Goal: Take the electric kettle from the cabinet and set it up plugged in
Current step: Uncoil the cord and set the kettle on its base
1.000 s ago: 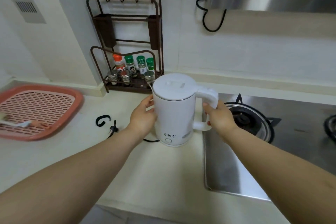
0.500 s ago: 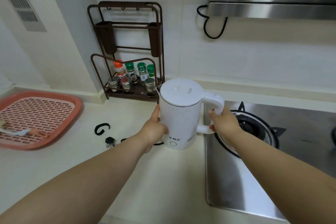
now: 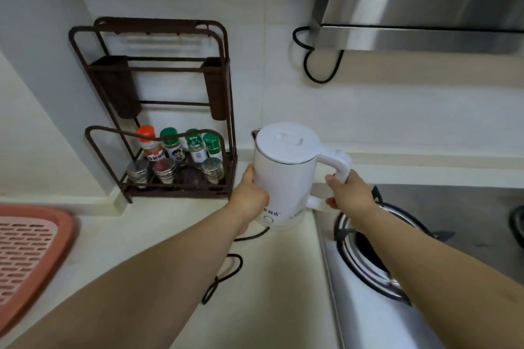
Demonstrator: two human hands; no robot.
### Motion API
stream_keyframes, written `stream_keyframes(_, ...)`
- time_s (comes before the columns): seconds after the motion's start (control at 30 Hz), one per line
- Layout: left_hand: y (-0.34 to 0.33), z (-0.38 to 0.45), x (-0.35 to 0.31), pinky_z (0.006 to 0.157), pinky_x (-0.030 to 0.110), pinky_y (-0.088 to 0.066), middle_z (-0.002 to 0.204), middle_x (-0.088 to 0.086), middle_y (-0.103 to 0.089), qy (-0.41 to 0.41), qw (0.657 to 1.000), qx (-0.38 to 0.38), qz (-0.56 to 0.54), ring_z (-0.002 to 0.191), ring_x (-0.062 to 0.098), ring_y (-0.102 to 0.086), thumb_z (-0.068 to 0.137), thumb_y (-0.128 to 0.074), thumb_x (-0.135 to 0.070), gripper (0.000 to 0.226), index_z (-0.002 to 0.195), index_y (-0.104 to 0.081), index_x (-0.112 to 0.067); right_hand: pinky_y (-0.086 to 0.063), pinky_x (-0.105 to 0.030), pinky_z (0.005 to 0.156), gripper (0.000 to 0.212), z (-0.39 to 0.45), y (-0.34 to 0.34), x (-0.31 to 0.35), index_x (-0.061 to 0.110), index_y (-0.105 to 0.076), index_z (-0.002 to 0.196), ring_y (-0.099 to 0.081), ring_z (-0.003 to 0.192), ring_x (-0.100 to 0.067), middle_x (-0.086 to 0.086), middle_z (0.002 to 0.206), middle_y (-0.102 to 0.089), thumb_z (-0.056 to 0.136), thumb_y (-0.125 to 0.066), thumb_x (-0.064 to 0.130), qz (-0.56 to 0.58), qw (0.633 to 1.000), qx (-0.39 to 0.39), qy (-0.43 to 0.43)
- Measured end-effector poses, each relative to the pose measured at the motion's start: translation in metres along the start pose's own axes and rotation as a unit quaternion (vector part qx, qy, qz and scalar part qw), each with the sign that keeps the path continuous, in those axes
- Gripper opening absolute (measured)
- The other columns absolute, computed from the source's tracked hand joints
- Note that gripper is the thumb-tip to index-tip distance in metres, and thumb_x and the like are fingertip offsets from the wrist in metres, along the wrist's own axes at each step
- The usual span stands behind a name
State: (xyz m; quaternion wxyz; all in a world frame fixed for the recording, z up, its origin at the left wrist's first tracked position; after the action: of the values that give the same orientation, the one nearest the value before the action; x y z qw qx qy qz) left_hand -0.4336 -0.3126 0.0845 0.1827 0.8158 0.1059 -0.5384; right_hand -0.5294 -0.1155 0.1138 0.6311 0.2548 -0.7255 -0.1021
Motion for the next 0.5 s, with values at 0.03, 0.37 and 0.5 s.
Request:
stream_keyframes(0.03,0.000,0.005,-0.003,0.094,0.030,-0.038,0.130,-0.008,-0.046,-0.002,1.000,0.000,0.003,0.111,0.014,-0.039,0.075,-0.042,0.010,0.089,0.148,-0.017,-0.035,-0.053,-0.056,0.087,0.023,0.004,-0.001,0.000,0.005,-0.055,0.105,-0.064,0.087,-0.037,-0.002,0.077,-0.052,0.092,-0.049,0.022,0.014,1.000,-0.002,-0.005)
stream_keyframes(0.37,-0.002,0.050,-0.019,0.107,0.042,-0.041,0.131,-0.007,-0.046,-0.010,1.000,-0.015,0.000,0.119,0.020,-0.044,0.079,-0.041,0.008,0.085,0.147,-0.018,-0.038,-0.056,-0.047,0.083,0.026,0.067,-0.006,0.002,0.013,-0.051,0.110,-0.057,0.072,-0.023,-0.001,0.081,-0.052,0.091,-0.049,0.031,0.044,0.999,-0.017,-0.022)
stream_keyframes(0.5,-0.005,0.063,-0.023,0.105,0.035,-0.037,0.145,-0.005,-0.040,-0.006,1.000,-0.016,0.003,0.120,0.017,-0.038,0.076,-0.040,0.009,0.091,0.149,-0.012,-0.039,-0.053,-0.047,0.083,0.031,0.081,-0.008,0.000,0.013,-0.048,0.113,-0.062,0.086,-0.031,0.000,0.083,-0.053,0.091,-0.046,0.036,0.022,0.999,-0.025,-0.024)
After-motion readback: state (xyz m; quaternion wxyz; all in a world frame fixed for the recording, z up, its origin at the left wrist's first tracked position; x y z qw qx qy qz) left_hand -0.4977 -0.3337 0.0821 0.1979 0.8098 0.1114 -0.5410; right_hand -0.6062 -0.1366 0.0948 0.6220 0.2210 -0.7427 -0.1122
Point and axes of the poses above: each hand's wrist, its own z-axis towards the middle knuckle, its own y-axis out of the back of the hand, x = y × z, the point moved 10 cm from there along z, towards the middle knuckle
